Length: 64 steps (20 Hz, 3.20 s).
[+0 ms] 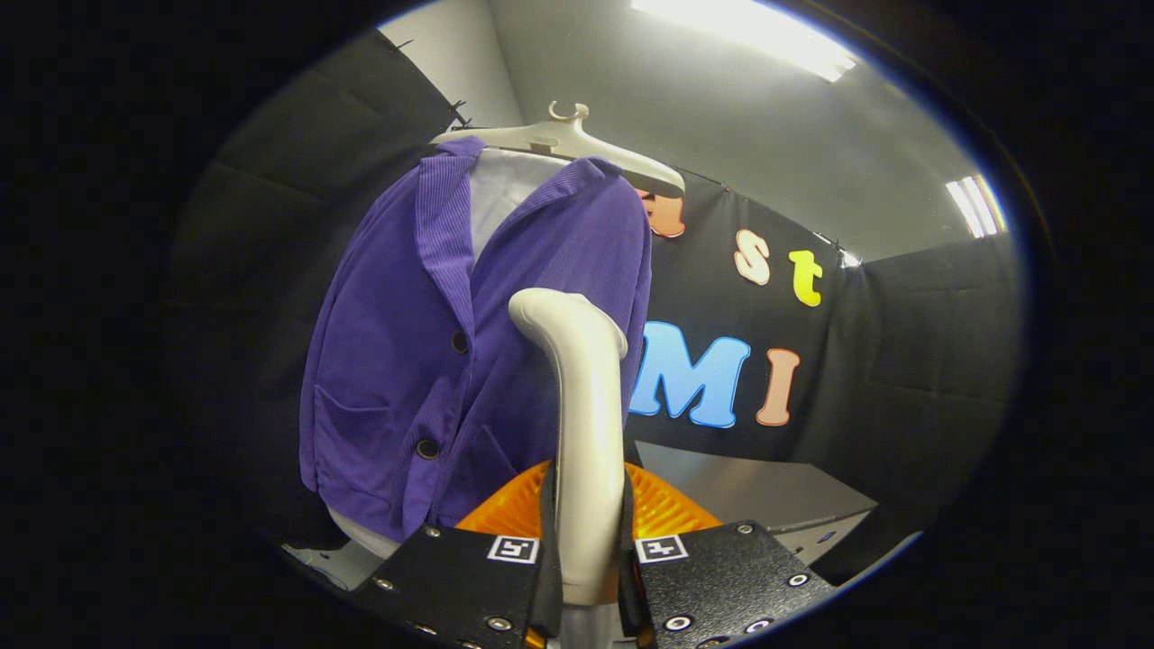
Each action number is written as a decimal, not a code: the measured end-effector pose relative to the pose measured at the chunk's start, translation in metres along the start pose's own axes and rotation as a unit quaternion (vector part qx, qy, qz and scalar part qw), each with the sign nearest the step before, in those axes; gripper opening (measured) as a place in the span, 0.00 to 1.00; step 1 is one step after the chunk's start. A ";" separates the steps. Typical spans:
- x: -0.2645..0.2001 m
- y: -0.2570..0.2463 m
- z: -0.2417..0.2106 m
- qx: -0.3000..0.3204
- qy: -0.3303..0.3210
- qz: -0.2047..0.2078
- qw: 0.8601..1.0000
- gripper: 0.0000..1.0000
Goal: Iron the clothes twice with a garment steamer, once on the left side and once on the right side.
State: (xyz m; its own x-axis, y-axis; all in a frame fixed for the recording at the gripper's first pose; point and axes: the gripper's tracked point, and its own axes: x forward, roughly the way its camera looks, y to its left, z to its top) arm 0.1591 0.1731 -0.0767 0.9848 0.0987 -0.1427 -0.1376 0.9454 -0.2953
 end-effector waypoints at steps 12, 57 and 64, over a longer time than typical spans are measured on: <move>-0.024 0.035 -0.105 -0.037 0.074 0.043 0.996 0.25; -0.006 0.172 0.049 -0.120 -0.048 0.096 0.987 0.25; -0.019 0.189 -0.018 -0.155 -0.005 0.125 0.980 0.25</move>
State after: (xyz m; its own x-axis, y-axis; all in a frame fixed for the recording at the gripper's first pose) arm 0.1127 0.3442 -0.1472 0.9174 0.3188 -0.2384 -0.3979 0.7521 -0.5253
